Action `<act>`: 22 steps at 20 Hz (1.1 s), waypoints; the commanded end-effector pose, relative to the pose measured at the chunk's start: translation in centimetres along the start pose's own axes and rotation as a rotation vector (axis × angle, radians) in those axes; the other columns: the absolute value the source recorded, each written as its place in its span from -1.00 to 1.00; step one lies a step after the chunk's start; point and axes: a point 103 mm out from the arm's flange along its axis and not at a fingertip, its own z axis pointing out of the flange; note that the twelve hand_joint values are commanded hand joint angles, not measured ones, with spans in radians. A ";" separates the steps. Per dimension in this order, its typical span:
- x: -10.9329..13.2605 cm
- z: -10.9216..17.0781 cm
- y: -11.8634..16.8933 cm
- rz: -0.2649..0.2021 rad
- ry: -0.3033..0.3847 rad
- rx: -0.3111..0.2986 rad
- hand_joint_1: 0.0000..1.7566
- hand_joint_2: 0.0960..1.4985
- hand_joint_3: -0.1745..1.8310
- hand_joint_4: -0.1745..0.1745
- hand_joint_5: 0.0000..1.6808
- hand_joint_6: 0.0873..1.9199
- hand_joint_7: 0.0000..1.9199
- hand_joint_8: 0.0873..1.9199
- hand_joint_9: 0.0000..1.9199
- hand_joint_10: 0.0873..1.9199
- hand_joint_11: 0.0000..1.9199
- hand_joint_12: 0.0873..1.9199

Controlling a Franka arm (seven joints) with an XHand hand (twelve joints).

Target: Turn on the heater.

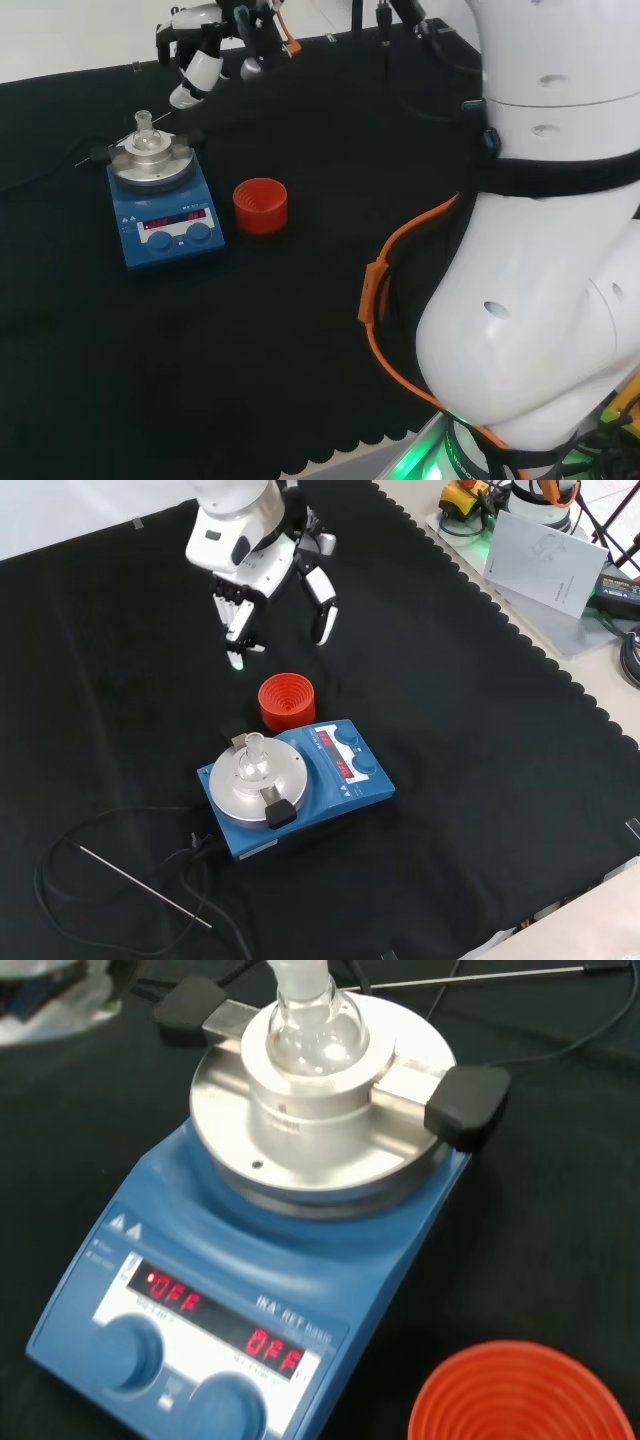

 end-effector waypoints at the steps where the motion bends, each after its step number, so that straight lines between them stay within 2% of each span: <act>1: 0.4 0.0 -5.6 0.076 0.025 -0.008 0.19 -0.52 0.12 -0.80 -0.72 -0.14 0.05 -0.08 0.17 -0.24 0.21 0.27; 2: 0.4 0.2 -6.3 0.087 0.028 -0.007 0.27 -0.50 0.15 -0.76 -0.72 -0.13 0.11 -0.13 0.19 -0.24 0.21 0.27; 5: 0.5 0.4 -8.6 0.112 0.041 -0.013 0.56 -0.41 0.09 -0.73 -0.72 -0.12 0.29 -0.19 0.31 -0.31 0.22 0.26; 11: 1.3 1.6 -13.6 0.148 0.058 -0.022 0.64 -0.60 0.34 -0.74 -0.70 -0.12 0.37 -0.07 0.54 -0.36 0.35 0.10; 15: 1.9 3.4 -17.0 0.158 0.052 0.001 0.80 -0.80 0.51 -0.80 -0.68 -0.10 0.38 0.10 0.46 -0.13 0.38 -0.02; 19: 1.9 4.6 -19.3 0.150 0.070 0.021 0.82 -0.86 0.62 -0.84 -0.67 -0.07 0.36 0.25 0.42 0.03 0.36 -0.06; 22: 1.8 5.6 -21.1 0.122 0.087 0.037 0.83 -0.87 0.64 -0.84 -0.67 -0.07 0.36 0.28 0.41 0.06 0.35 -0.06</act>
